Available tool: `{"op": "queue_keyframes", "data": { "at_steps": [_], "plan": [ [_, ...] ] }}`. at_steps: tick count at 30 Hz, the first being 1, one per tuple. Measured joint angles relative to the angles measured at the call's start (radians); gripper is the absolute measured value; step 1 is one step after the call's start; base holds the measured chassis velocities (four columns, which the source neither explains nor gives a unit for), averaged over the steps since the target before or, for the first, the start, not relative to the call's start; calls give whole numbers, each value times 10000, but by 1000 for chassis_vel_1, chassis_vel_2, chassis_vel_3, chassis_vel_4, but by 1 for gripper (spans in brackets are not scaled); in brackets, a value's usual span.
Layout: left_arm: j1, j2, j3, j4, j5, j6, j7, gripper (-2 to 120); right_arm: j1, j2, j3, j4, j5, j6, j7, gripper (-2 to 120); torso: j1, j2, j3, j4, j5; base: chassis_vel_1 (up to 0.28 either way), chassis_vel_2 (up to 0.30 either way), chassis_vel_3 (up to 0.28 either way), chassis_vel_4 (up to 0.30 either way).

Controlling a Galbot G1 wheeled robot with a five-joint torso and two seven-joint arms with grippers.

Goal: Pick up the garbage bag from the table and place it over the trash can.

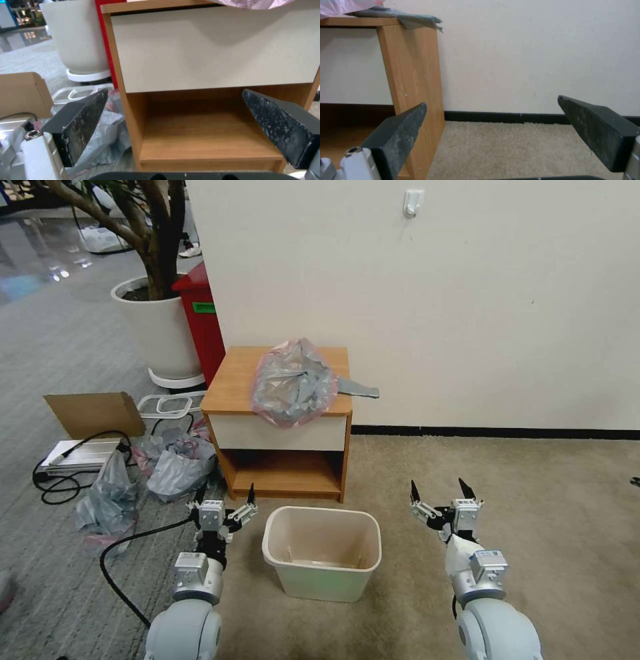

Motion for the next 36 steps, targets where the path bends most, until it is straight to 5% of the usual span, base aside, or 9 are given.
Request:
{"op": "queue_keyframes", "data": {
  "at_steps": [26, 36],
  "plan": [
    [0, 113, -17, -1, -123, 9, 3, 100, -39, 24, 28, 76, 56, -8, 12, 100, 0, 0, 0, 1, 0, 0, 0, 0, 0],
    [-56, 2856, -727, -513, -3055, 463, 151, 100, -812, 458, 428, 1621, 1423, -547, 41, 100, -1, 0, -1, -1, 6, 0, 0, 0, 0]
  ]
}}
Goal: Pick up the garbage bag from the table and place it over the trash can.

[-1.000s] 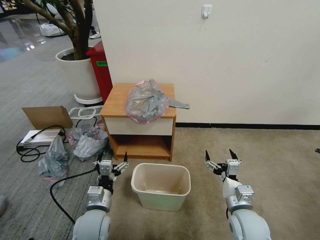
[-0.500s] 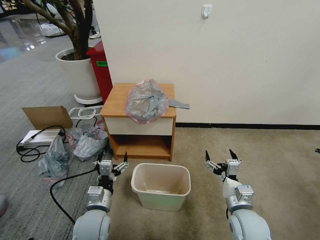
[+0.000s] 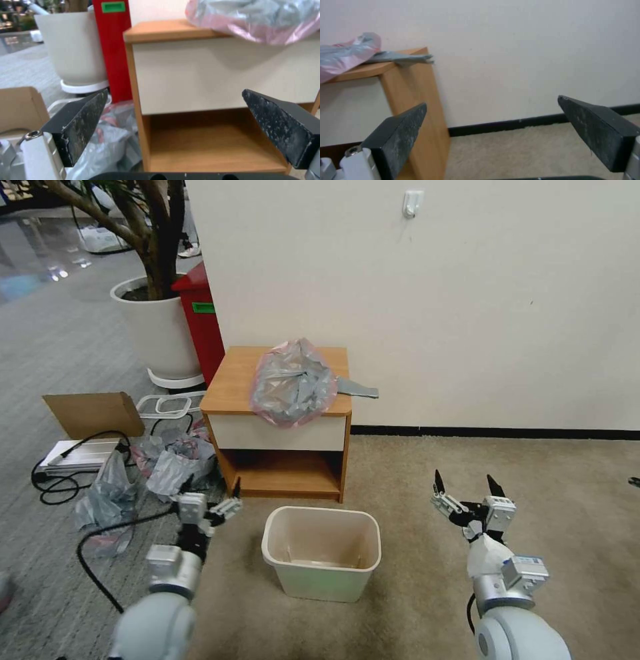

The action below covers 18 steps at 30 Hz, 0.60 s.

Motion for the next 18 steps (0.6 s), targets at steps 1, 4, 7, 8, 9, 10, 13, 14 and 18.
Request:
{"op": "queue_keyframes", "data": {
  "at_steps": [1, 4, 7, 8, 9, 10, 13, 14, 18],
  "plan": [
    [43, 110, 91, -7, -137, 170, 95, 100, 8, -9, -67, -7, 176, -33, -32, 100, 0, 1, 0, 0, 3, 0, 0, 0, 0],
    [93, 176, 151, 10, -235, 284, 175, 100, 93, -111, -234, -165, 923, -50, -92, 100, 0, 0, 0, 0, -12, 0, 0, 0, 0],
    [105, 196, 159, 33, -250, 279, 179, 100, 199, -241, -415, -298, 1644, -71, -105, 100, 0, 0, 1, 0, 0, 0, 0, 0, 0],
    [110, 211, 173, 59, -250, 240, 165, 100, 500, -465, -698, -481, 2741, -133, -72, 100, 0, 0, 1, 1, -12, 0, 0, 0, 0],
    [109, 214, 177, 58, -250, 221, 130, 100, 683, -564, -838, -599, 3266, -173, -15, 100, 0, 0, 1, 1, -7, 0, 0, 0, 0],
    [109, 214, 177, 58, -250, 221, 130, 100, 683, -564, -838, -599, 3266, -173, -15, 100, 0, 0, 1, 1, -7, 0, 0, 0, 0],
    [110, 198, 193, 25, -244, 197, 11, 100, 1814, -870, -1310, -1341, 5528, -339, 164, 100, 1, 0, 1, 2, -6, 0, 0, 0, 0],
    [110, 183, 171, 6, -243, 197, 0, 100, 2242, -905, -1438, -1689, 6189, -365, 185, 100, 0, 0, 1, 2, -6, 0, 0, 0, 0],
    [143, 195, 32, 1, -241, 195, -30, 100, 3500, -863, -1803, -2677, 7395, -374, 227, 100, 0, 0, 2, 2, -6, 0, 0, 0, 0]
  ]
}}
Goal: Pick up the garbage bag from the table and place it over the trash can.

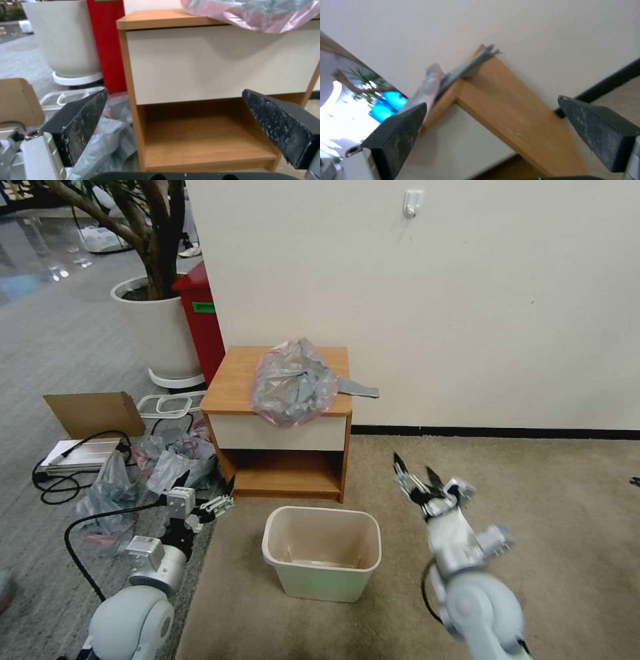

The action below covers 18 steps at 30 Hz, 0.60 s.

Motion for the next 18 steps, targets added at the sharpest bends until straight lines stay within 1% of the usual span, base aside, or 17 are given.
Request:
{"op": "queue_keyframes", "data": {
  "at_steps": [1, 5, 6, 9, 10, 14, 15, 18],
  "plan": [
    [0, 0, 0, 0, 0, 0, 0, 100, 0, 0, 0, 0, 0, 0, 0, 100, 0, 0, 0, 0, 0, 0, 0, 0, 0],
    [145, -40, -56, 49, 79, -50, -11, 100, 1542, 326, -392, -1279, 1258, 20, 318, 100, 0, 0, 0, 0, -2, 0, 0, 0, 0],
    [145, -40, -56, 49, 79, -50, -11, 100, 1542, 326, -392, -1279, 1258, 20, 318, 100, 0, 0, 0, 0, -2, 0, 0, 0, 0],
    [255, -188, -36, 77, 226, -66, -12, 100, 2611, 510, -553, -2312, 1713, 90, 421, 100, 0, 0, 0, 0, -1, 0, 0, 0, 0],
    [255, -188, -36, 77, 226, -66, -12, 100, 2611, 510, -553, -2312, 1713, 90, 421, 100, 0, 0, 0, 0, -1, 0, 0, 0, 0],
    [361, -250, -71, 92, 308, -94, -15, 100, 3628, 590, -621, -3371, 2143, 162, 481, 100, 0, 0, 1, 0, 0, 0, 0, 0, 0],
    [361, -250, -71, 92, 308, -94, -15, 100, 3628, 590, -621, -3371, 2143, 162, 481, 100, 0, 0, 1, 0, 0, 0, 0, 0, 0],
    [459, -252, -156, 99, 324, -166, -15, 100, 4111, 647, -677, -3907, 2231, 246, 432, 100, 0, 0, 1, -1, 0, 0, 0, 0, 0]
  ]
}}
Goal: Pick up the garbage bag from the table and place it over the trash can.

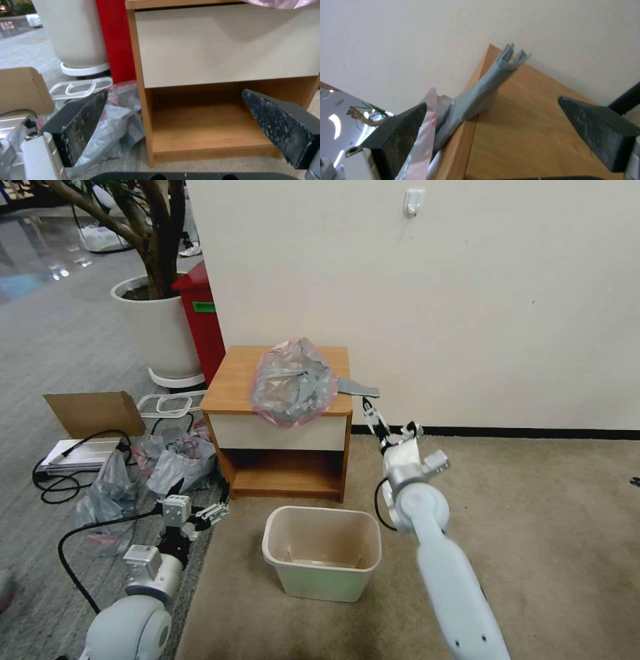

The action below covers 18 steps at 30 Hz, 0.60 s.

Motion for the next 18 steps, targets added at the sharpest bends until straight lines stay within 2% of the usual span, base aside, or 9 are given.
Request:
{"op": "queue_keyframes", "data": {
  "at_steps": [11, 18],
  "plan": [
    [51, -169, 13, 112, 155, -102, 40, 100, 834, 349, -135, -817, 28, 261, -118, 96, 0, 0, -1, 1, -1, 0, 0, 0, 0],
    [130, -268, 100, 157, 221, -145, 153, 100, 1118, 357, -175, -1134, -40, 362, -189, 71, 0, 0, -1, 0, 0, 0, 0, 0, 0]
  ]
}}
